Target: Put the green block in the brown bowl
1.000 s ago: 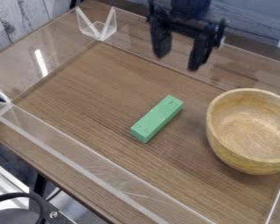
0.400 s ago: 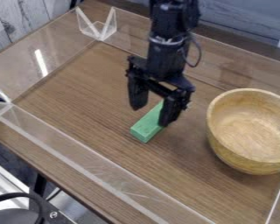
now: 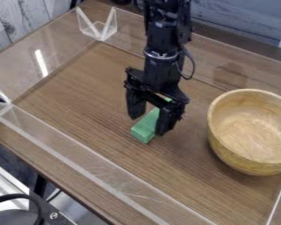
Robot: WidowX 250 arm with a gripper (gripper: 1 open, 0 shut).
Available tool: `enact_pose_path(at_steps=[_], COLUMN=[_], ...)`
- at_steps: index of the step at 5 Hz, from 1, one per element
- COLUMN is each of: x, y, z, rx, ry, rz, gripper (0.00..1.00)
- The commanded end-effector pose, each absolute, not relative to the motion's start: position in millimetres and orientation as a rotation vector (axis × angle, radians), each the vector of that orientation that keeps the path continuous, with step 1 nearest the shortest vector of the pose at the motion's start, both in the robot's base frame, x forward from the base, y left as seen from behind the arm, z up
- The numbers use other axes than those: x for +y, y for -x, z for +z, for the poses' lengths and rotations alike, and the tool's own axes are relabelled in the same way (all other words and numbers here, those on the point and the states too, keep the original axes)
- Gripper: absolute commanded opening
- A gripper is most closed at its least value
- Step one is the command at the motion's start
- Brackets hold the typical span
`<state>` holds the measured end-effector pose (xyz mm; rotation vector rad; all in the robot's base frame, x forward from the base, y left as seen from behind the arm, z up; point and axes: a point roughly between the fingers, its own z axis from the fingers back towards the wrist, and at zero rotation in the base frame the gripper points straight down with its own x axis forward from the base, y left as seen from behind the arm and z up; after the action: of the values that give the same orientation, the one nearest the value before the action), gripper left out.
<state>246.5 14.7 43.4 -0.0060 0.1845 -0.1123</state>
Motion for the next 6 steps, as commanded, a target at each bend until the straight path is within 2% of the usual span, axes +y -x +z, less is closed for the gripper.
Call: enact_pose_path(at_steps=[1,6], x=[17.0,13.4], y=[-252.9,-257.6], z=[47.3,45.8], rx=[0.151,0.128], ry=[0.005,0.029], rz=[-0.104,-0.112], gripper=[1.00,1.00])
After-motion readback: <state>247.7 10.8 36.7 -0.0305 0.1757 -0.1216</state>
